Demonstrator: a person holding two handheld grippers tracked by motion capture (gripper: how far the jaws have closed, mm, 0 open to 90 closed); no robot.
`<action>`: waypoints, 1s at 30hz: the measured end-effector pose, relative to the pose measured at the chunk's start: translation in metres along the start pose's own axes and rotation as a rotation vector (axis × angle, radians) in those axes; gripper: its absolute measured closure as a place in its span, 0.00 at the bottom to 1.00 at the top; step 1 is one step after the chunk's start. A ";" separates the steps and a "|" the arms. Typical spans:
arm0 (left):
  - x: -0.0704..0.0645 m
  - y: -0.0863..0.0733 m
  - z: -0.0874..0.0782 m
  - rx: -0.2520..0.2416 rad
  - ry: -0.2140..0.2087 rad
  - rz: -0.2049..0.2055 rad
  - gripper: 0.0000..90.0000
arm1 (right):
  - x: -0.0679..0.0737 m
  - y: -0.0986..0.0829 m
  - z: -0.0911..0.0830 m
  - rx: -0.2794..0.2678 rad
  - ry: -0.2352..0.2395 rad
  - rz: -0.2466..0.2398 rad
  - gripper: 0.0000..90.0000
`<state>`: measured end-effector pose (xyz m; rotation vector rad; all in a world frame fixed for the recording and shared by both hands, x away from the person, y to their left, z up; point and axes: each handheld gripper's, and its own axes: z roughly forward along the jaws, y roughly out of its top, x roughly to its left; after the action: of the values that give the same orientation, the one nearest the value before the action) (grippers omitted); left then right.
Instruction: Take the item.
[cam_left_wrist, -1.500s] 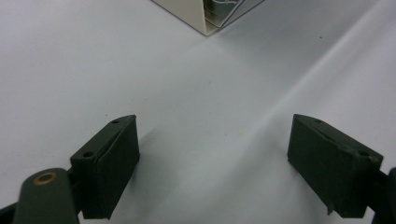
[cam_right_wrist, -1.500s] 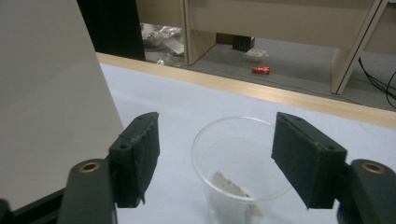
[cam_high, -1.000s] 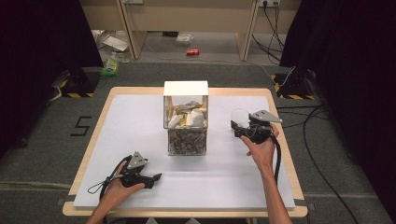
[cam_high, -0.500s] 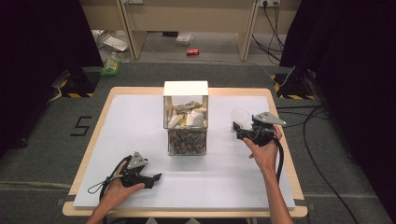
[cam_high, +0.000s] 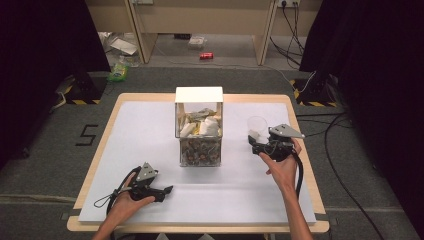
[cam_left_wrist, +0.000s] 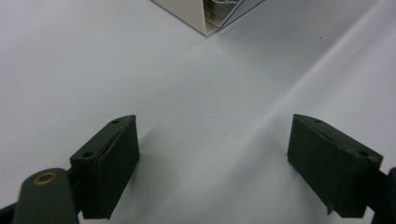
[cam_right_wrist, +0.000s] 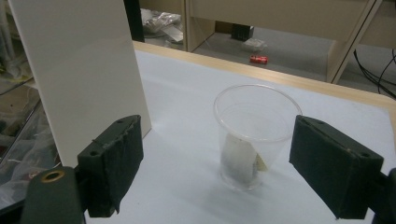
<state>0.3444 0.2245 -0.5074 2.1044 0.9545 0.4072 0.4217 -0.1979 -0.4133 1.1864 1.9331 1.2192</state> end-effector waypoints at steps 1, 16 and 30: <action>0.000 0.000 0.000 0.000 0.000 0.000 0.17 | 0.000 -0.001 -0.001 0.003 0.003 -0.002 0.20; 0.000 0.000 0.000 0.000 0.000 0.000 0.17 | 0.013 -0.009 -0.009 0.020 0.037 -0.025 0.20; 0.000 0.000 0.000 0.000 0.000 0.000 0.18 | 0.020 -0.021 -0.012 0.045 0.055 -0.033 0.21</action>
<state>0.3444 0.2245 -0.5074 2.1043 0.9544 0.4068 0.3950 -0.1895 -0.4268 1.1497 2.0221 1.2096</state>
